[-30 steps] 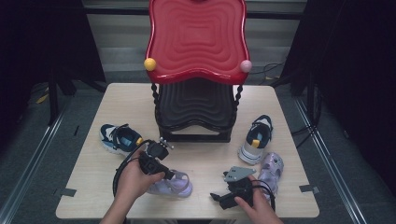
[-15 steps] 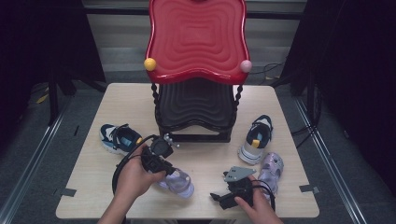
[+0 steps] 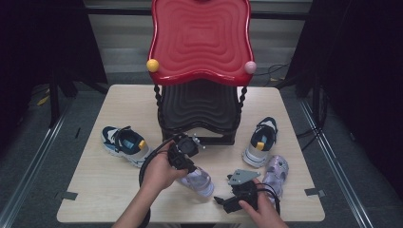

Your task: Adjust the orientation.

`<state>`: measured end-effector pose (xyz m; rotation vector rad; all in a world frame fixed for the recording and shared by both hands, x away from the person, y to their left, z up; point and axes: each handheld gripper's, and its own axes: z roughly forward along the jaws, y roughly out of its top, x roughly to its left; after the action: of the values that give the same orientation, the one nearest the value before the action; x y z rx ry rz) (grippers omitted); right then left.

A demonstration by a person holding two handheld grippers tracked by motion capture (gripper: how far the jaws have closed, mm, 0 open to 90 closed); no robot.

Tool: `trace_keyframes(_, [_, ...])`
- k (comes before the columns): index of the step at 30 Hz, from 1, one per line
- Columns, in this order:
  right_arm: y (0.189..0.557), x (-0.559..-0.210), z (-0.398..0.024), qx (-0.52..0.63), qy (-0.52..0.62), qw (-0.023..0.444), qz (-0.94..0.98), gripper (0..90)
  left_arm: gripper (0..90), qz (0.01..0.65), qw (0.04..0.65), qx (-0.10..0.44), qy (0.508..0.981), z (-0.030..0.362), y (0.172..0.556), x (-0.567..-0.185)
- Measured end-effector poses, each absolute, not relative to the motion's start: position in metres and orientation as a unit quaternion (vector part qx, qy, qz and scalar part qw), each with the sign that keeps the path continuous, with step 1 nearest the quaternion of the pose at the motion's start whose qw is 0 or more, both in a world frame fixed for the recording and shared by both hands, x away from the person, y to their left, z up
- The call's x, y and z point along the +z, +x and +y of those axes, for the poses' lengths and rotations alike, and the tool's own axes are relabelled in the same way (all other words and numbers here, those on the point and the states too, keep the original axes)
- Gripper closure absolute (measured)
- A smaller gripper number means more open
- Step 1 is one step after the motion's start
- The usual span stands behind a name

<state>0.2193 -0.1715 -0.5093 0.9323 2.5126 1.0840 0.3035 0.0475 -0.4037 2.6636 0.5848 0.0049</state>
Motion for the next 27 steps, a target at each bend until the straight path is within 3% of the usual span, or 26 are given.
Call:
trace_keyframes(8, [0.219,-0.509,-0.171,0.372,0.32,0.125,0.862,10.0,76.4,0.187,0.201,0.004,0.962,0.048,0.29,-0.407])
trace_keyframes(14, [0.219,-0.509,-0.171,0.371,0.322,0.123,0.862,9.9,75.3,0.214,0.231,-0.002,0.949,0.056,0.286,-0.41])
trace_keyframes(16, [0.219,-0.509,-0.171,0.371,0.32,0.124,0.863,10.0,69.7,0.234,0.258,-0.008,0.937,0.058,0.286,-0.414])
trace_keyframes(22, [0.219,-0.51,-0.171,0.371,0.319,0.125,0.863,10.0,69.1,0.233,0.26,0.01,0.937,0.052,0.286,-0.419])
trace_keyframes(27, [0.219,-0.509,-0.171,0.371,0.32,0.123,0.863,10.0,58.2,0.239,0.264,0.015,0.934,0.047,0.283,-0.421])
